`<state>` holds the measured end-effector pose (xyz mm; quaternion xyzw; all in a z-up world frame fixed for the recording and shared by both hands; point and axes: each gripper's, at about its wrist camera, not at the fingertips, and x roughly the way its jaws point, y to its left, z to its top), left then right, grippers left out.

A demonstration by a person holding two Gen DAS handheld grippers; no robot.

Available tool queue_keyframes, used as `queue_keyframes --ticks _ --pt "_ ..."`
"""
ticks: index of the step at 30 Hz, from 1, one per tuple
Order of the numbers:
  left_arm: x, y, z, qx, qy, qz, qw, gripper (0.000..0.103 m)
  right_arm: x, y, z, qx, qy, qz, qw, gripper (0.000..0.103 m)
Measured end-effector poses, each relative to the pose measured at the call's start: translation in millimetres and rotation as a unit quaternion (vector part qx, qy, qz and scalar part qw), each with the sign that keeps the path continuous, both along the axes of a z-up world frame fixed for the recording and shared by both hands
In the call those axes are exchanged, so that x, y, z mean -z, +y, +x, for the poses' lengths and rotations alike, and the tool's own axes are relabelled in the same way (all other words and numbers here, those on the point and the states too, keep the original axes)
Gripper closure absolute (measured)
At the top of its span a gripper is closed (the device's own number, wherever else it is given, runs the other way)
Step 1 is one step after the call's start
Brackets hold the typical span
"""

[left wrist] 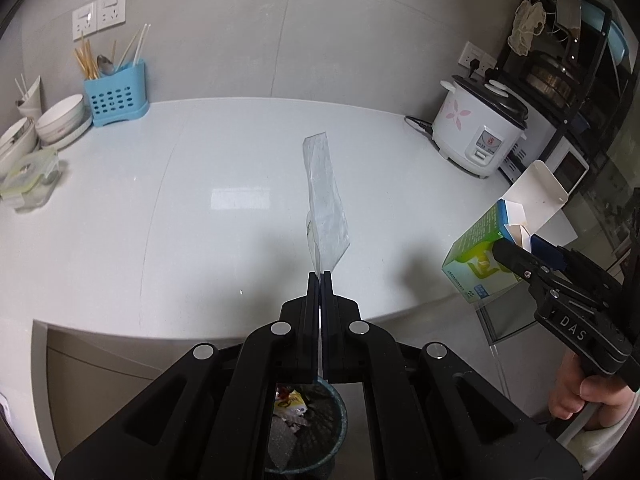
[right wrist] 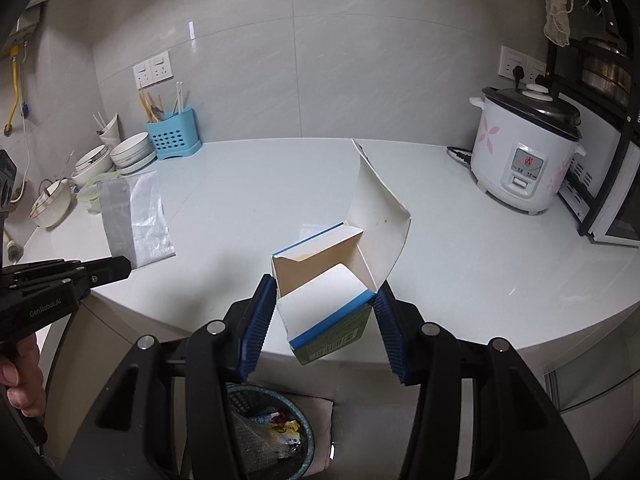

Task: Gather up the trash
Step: 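Carry the plastic bag and green box with both tools down to the wastebasket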

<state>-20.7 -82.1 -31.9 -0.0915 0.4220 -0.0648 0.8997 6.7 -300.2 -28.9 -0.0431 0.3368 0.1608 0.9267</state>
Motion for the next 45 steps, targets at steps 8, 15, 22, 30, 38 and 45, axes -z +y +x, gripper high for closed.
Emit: queue_keyframes --ticks 8,15,22,30,38,45 --pt "24 -10 -43 0.025 0.017 -0.004 0.9995 0.103 23 13 -39 -0.024 0.009 -0.009 1.000 0.055" --pt "61 -10 -69 0.033 0.050 -0.006 0.9982 0.103 57 24 -61 -0.043 0.038 -0.018 0.998 0.055" --pt "99 -6 -85 0.029 0.087 0.000 0.9958 0.103 96 35 -77 -0.059 0.069 -0.032 0.995 0.055" --pt "145 -1 -91 0.022 0.133 0.008 0.9909 0.103 142 51 -89 -0.076 0.107 -0.043 0.990 0.055" --pt "189 0 -88 0.025 0.178 0.013 0.9836 0.103 183 66 -90 -0.081 0.144 -0.054 0.985 0.055" --pt "218 1 -84 0.023 0.207 0.016 0.9779 0.103 208 72 -84 -0.077 0.167 -0.064 0.981 0.055"
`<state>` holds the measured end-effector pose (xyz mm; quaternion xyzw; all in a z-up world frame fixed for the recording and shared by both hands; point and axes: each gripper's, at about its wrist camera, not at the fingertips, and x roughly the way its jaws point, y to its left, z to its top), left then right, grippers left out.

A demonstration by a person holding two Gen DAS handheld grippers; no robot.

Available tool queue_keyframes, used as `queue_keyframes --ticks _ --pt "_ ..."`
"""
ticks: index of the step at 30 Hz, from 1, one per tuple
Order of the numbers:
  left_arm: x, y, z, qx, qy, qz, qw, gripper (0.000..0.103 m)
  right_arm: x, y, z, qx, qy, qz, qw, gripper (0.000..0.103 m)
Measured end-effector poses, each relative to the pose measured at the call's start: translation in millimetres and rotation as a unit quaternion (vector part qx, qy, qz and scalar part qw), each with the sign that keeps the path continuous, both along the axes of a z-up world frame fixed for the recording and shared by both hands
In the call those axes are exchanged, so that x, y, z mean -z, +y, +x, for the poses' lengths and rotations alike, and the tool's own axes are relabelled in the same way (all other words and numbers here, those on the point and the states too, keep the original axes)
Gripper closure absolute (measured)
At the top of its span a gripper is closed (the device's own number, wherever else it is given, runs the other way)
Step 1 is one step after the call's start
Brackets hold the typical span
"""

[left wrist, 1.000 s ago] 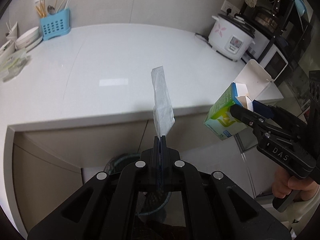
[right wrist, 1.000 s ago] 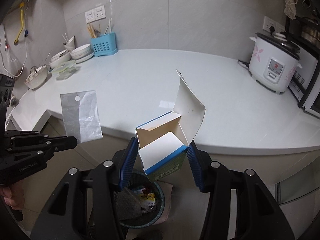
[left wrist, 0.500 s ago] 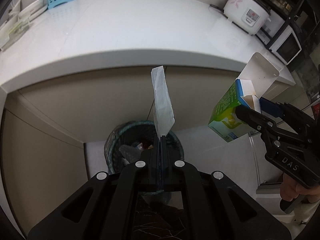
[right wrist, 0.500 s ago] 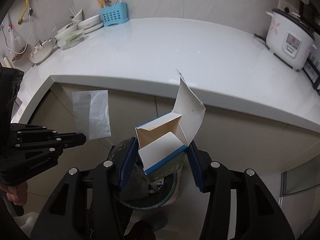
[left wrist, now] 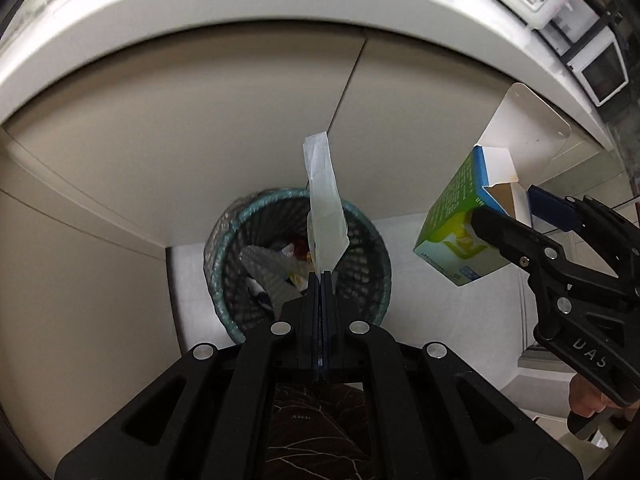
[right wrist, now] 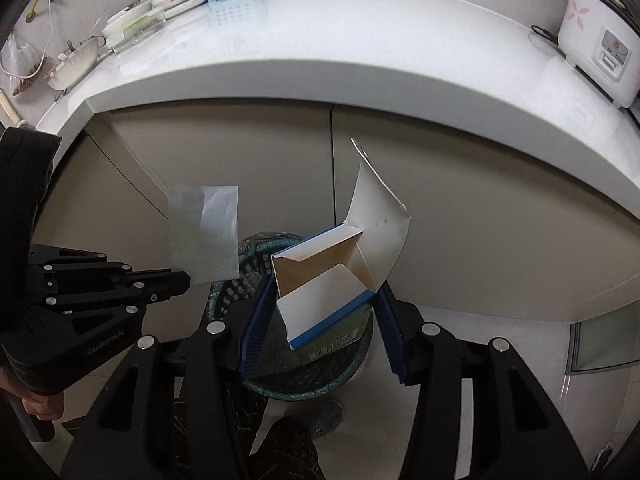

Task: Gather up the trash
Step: 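Carry the plastic bag and green box with both tools down to the wastebasket, then open the left tool over the basket while the right tool releases the green box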

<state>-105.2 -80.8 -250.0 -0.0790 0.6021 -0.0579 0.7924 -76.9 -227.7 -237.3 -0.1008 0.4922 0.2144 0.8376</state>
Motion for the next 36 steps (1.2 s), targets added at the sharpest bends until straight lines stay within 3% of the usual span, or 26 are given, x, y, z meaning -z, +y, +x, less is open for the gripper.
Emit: queue_keyframes --ticks 10,27,36 --pt "37 3 5 -0.002 0.030 -0.007 0.9995 0.103 29 2 8 0.012 0.029 -0.017 0.999 0.055" --pt "74 -2 0 0.003 0.071 -0.005 0.9974 0.097 32 -2 11 0.020 0.042 -0.023 0.999 0.055" --pt "77 3 0 -0.017 0.064 0.008 0.9978 0.053 34 -6 15 0.022 0.047 -0.021 0.998 0.055"
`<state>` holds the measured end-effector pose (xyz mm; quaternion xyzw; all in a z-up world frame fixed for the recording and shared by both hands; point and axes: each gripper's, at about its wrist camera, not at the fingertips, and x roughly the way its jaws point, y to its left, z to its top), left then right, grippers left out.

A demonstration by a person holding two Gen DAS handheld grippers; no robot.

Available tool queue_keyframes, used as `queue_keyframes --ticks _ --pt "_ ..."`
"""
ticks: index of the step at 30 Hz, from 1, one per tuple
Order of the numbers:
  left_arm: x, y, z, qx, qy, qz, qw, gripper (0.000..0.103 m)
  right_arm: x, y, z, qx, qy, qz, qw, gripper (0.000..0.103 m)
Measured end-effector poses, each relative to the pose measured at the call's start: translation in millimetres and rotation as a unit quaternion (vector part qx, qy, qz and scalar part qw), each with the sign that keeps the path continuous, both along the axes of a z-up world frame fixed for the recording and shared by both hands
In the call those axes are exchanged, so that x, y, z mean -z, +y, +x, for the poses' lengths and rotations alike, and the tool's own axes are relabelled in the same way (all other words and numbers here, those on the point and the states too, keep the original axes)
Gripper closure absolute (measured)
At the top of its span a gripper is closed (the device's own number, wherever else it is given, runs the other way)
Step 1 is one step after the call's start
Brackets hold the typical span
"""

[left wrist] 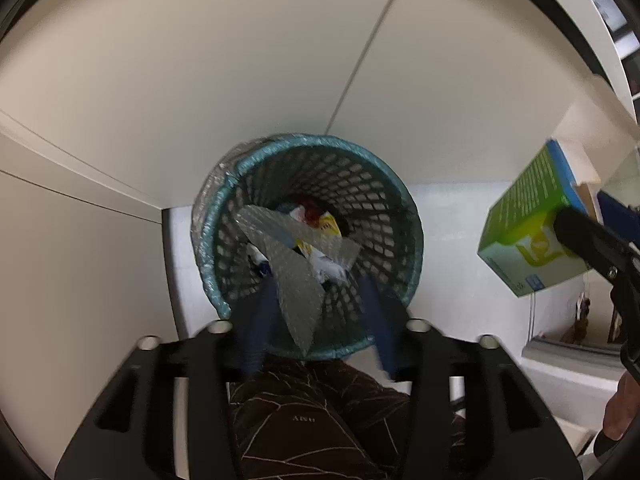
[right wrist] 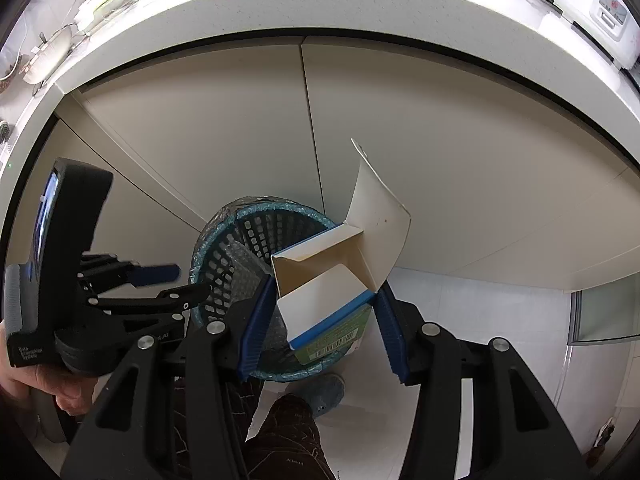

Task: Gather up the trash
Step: 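Open the left tool over the basket while the right tool releases the green box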

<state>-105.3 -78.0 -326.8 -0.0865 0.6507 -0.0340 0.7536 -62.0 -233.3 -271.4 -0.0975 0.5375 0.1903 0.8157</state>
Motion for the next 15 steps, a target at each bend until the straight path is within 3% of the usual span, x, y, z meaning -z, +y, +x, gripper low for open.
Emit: queue_keyframes --ticks 9,15 --pt "-19 28 -4 -0.042 -0.045 0.013 0.9980 0.016 10 16 10 -0.014 0.008 0.004 1.000 0.055" --pt "-26 46 -5 -0.068 -0.062 0.015 0.9957 0.006 19 33 17 -0.027 0.016 0.002 1.000 0.054"
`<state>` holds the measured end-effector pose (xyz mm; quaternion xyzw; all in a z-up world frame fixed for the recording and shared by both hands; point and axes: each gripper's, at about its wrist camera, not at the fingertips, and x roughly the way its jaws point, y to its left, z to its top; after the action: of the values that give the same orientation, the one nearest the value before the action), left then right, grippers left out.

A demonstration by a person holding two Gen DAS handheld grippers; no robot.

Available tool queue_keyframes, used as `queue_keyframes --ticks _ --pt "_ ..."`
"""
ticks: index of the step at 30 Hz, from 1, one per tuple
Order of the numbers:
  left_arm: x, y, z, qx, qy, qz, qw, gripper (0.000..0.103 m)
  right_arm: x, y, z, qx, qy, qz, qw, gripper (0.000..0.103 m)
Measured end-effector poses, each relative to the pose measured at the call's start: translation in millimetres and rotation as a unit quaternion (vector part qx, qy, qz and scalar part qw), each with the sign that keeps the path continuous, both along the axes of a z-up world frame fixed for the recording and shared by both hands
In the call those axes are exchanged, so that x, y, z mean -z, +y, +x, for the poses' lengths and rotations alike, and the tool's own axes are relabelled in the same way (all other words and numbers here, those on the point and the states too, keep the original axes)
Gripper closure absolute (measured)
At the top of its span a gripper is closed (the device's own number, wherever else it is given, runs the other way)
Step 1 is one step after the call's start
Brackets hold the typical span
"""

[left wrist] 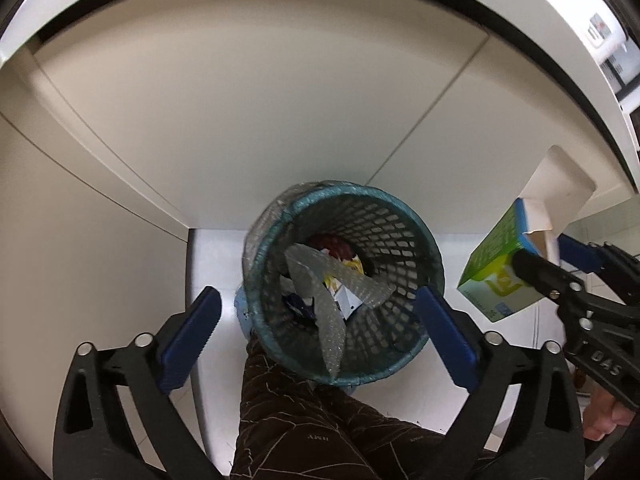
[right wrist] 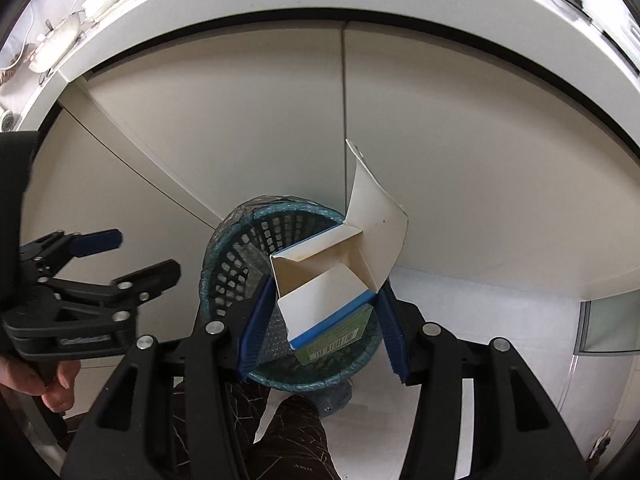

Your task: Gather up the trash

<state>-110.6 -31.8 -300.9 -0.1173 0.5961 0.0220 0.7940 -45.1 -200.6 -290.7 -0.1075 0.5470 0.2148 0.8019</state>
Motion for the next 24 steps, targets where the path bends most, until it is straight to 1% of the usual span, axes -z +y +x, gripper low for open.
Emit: queue_keyframes --ticks 6,11,15,16,20,21,23,24 --pt "-6 8 -1 0.000 -0.008 0.006 0.9999 0.006 5 6 9 -0.004 0.003 -0.004 1.000 0.054" --pt "-14 16 0 0.001 -0.013 0.002 0.9999 0.006 9 4 8 0.005 0.001 -0.005 1.000 0.047" --pt "-7 19 1 0.007 -0.006 0.001 1.0000 0.006 8 2 10 0.014 -0.001 -0.010 1.000 0.047" --pt "-5 20 2 0.008 -0.004 0.002 1.0000 0.006 8 1 10 0.017 -0.001 -0.010 1.000 0.045" --pt "-3 20 4 0.008 0.000 0.001 1.0000 0.006 1 -9 10 0.032 -0.001 -0.004 0.999 0.032" --pt "-4 20 4 0.009 0.001 0.000 1.0000 0.006 -2 -12 10 0.036 0.001 0.000 0.999 0.031" --pt "-7 20 4 0.010 0.007 -0.006 0.9999 0.006 -12 -17 10 0.044 0.002 0.011 0.999 0.024" --pt "-10 21 4 0.009 0.006 -0.008 0.9999 0.006 -18 -19 9 0.050 0.001 0.009 0.999 0.021"
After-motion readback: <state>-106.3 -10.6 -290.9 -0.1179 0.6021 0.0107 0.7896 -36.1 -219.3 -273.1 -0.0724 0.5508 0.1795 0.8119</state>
